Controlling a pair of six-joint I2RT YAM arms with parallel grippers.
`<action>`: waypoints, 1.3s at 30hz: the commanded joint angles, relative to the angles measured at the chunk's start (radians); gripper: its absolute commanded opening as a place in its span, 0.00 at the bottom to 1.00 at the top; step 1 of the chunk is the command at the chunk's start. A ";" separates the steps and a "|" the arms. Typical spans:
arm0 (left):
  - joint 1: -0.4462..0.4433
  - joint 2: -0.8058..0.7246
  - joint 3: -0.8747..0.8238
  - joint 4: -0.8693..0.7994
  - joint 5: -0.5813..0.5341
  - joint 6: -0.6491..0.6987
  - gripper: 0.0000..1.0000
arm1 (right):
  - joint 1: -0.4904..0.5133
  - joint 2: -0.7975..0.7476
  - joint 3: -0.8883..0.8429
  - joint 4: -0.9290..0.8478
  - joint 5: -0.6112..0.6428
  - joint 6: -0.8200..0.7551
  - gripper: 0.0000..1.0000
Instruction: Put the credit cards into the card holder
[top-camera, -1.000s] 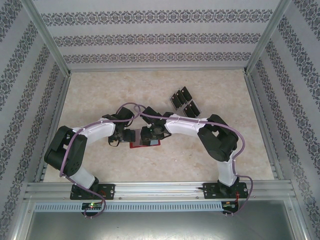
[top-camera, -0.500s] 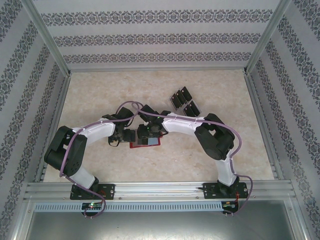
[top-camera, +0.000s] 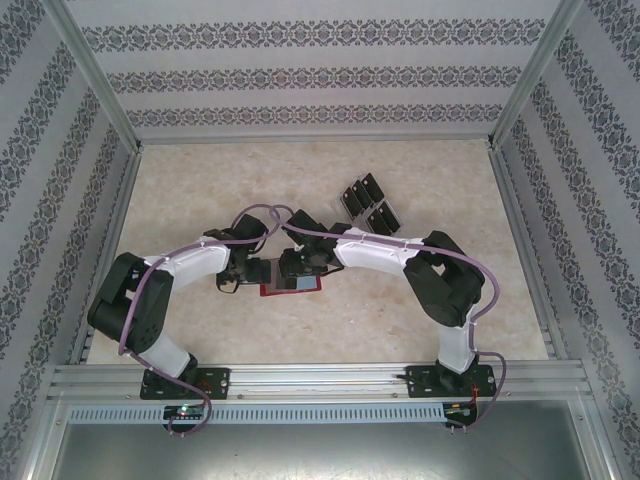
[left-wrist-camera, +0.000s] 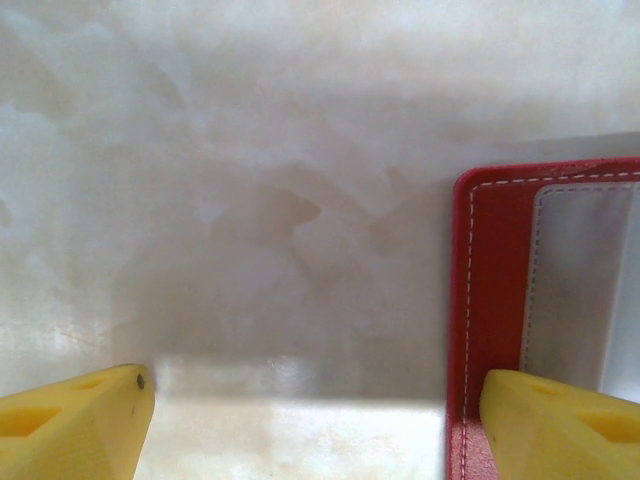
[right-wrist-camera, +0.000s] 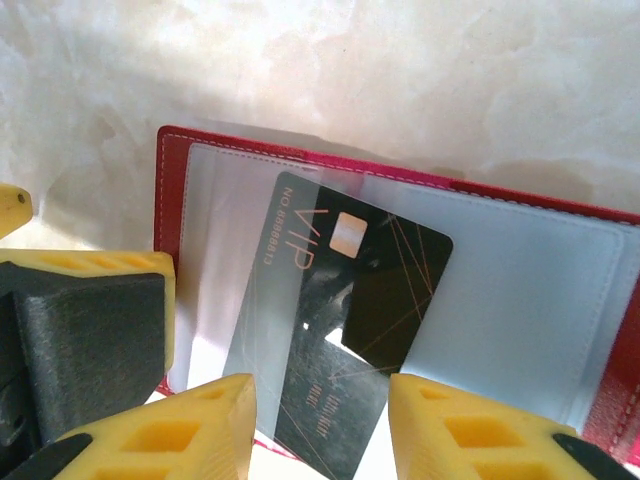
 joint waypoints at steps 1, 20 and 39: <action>0.027 -0.044 0.001 -0.003 0.001 -0.033 0.86 | -0.008 0.002 -0.013 0.013 0.017 0.005 0.41; 0.140 -0.011 0.050 0.013 0.074 0.000 0.89 | -0.027 0.016 -0.035 0.041 0.001 0.024 0.46; 0.139 0.031 0.025 0.048 0.101 0.000 0.89 | -0.017 0.066 0.042 0.013 -0.027 0.010 0.45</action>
